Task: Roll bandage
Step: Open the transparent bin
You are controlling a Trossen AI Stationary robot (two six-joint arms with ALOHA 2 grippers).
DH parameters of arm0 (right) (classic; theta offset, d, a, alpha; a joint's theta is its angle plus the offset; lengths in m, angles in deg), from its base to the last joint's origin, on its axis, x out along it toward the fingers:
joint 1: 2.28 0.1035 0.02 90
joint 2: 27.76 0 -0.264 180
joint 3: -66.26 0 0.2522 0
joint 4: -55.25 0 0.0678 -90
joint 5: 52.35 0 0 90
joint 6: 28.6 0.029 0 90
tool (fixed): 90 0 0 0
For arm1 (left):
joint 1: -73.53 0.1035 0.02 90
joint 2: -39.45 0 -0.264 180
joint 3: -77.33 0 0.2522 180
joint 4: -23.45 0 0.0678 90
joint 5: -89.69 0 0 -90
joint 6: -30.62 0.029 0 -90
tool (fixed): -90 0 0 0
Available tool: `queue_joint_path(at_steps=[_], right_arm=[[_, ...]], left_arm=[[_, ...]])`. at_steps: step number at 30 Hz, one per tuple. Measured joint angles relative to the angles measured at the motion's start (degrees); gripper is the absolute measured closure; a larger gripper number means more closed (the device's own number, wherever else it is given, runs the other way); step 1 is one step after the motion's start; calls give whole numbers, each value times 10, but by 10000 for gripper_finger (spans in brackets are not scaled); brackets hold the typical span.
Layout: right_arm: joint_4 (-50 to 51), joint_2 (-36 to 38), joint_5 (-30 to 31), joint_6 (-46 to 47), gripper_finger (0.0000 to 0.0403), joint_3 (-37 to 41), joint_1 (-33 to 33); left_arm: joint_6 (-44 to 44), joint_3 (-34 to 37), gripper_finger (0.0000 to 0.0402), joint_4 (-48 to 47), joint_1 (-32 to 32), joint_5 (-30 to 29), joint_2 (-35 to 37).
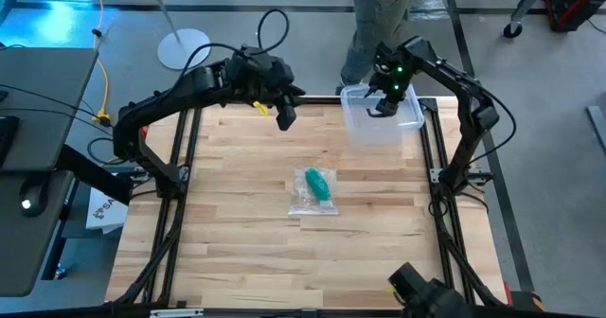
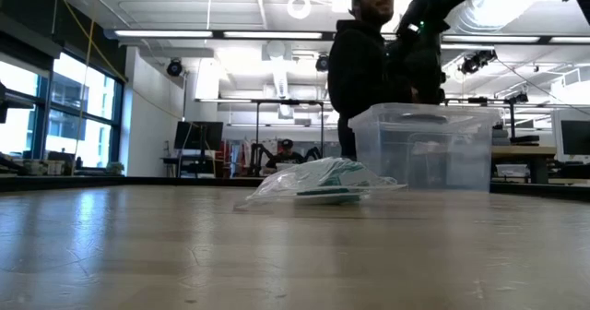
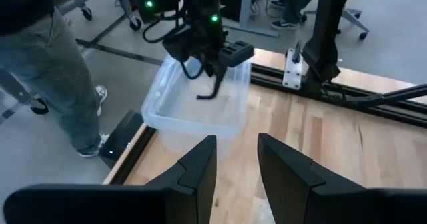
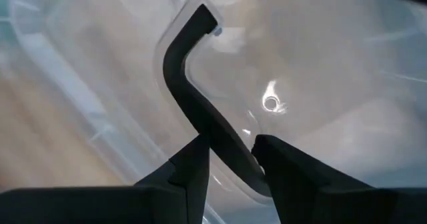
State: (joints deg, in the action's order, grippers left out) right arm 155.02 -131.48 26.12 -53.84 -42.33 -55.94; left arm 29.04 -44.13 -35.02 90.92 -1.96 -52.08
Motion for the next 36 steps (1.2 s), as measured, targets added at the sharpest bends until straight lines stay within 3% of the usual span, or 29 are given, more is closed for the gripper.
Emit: queue_joint_path(at_steps=[12, 17, 24, 29, 36], right_arm=[[4, -9, -166, 74, 275, 1, 87], [-5, 18, -159, 71, 275, 1, 145], [-33, 28, -43, 59, 275, 1, 185], [-55, 28, -52, 63, 275, 1, 185], [-66, 10, -56, 7, 275, 1, 171]], left_arm=[[64, 0, 298, -24, 30, 51, 18], [48, -1, 298, -20, 62, 181, -2], [53, 0, 298, 26, 108, 193, -119], [16, 0, 298, 79, 128, 209, -201], [-25, 1, 298, 130, 138, 232, -264]])
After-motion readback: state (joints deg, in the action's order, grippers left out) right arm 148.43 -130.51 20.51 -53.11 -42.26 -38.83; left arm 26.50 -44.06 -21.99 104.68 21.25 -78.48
